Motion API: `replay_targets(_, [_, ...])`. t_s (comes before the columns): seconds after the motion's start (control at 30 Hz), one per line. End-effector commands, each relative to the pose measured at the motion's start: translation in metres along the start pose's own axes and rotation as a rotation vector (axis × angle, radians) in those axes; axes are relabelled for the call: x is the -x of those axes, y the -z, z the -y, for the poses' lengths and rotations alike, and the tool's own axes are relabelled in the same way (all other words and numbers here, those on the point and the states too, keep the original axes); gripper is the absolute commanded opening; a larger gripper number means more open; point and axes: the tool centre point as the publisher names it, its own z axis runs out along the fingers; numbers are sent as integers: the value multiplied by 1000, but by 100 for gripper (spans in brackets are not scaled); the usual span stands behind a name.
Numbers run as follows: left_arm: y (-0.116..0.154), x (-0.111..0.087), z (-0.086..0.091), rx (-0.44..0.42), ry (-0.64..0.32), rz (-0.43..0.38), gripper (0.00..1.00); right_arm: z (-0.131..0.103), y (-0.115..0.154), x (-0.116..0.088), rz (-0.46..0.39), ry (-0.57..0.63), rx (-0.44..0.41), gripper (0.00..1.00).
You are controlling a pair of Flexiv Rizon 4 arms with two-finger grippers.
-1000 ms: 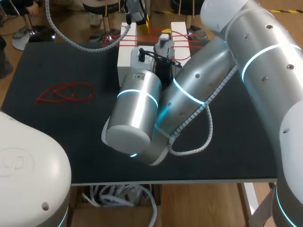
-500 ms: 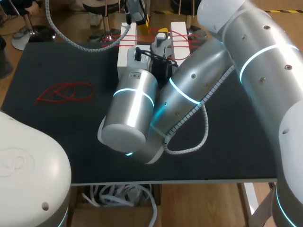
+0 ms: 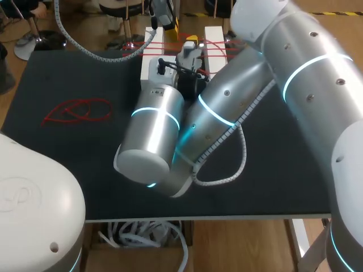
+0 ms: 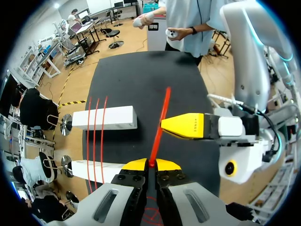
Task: Grab the tape and strap the tape.
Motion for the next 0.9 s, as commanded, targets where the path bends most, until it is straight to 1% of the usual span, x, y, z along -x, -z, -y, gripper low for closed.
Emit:
replay_targets(0.03, [1,0,1,4,2,-1,0,-8,2,5,-10,-5,-13,0])
replay_targets(0.3, [1,0,1,4,2,-1,0,-14,1,9,-8,-21,-16,0])
replay_targets(0.57, [1,0,1,4,2,-1,0,-9,2,7,8,-17,-16,0])
replay_targets(0.9, [1,0,1,4,2,-1,0,-7,2,8,5,-33,-19,0])
